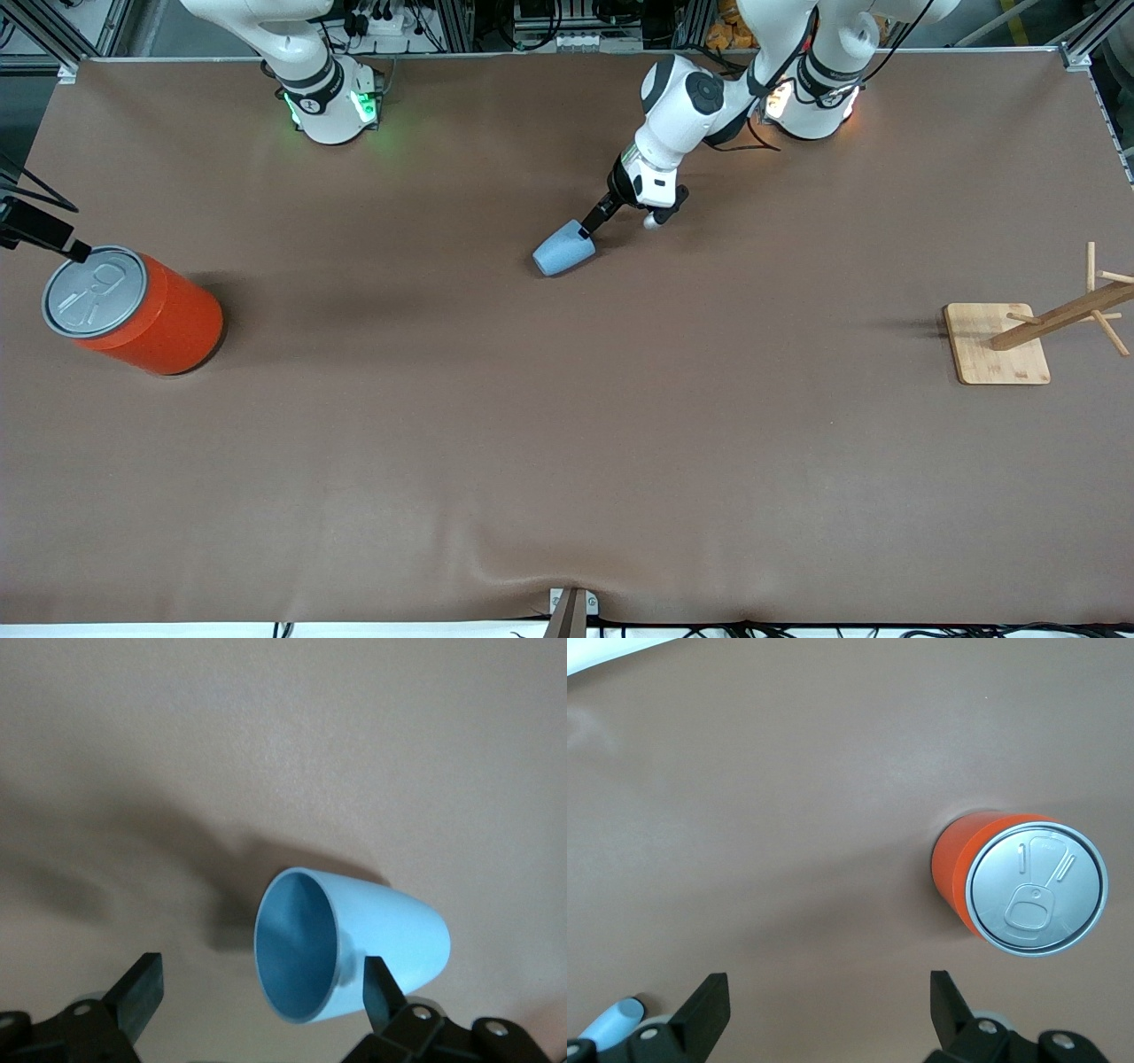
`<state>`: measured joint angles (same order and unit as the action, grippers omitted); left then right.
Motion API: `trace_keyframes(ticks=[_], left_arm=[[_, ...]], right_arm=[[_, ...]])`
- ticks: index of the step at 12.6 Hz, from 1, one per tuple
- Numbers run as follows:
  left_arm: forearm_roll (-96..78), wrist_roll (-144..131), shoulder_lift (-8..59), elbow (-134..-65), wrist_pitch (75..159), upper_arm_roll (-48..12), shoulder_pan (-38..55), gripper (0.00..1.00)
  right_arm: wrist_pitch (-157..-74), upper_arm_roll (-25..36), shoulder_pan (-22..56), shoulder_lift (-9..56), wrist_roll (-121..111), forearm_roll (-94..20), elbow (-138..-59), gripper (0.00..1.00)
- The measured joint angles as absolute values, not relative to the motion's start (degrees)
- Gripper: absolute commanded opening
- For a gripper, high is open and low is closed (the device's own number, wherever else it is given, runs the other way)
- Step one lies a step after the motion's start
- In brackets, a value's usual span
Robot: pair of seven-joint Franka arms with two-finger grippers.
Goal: Flip cup
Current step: 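Close the left gripper on the cup's base end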
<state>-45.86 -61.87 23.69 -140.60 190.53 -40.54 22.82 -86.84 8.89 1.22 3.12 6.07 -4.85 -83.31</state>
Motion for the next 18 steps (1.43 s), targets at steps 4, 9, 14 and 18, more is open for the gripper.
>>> trace_keyframes(ticks=[4, 9, 14, 18], left_arm=[[-45.9, -61.9, 24.3, -139.6, 191.6, -40.5, 23.1, 0.92], [-45.9, -61.9, 27.2, -137.5, 193.5, -40.5, 23.9, 0.78], [-45.9, -61.8, 28.3, -135.5, 194.0, -40.5, 24.0, 0.15], [-45.9, -61.8, 28.1, -133.9, 195.0, -40.6, 23.9, 0.00]], right_arm=[[-86.8, 8.9, 1.2, 3.1, 6.1, -4.9, -83.3, 1.00], [-86.6, 8.9, 1.2, 3.3, 6.1, -4.9, -83.3, 1.00], [-86.5, 8.9, 1.2, 3.5, 6.1, -4.9, -83.3, 1.00], [-86.5, 8.9, 1.2, 3.5, 6.1, -4.9, -83.3, 1.00]])
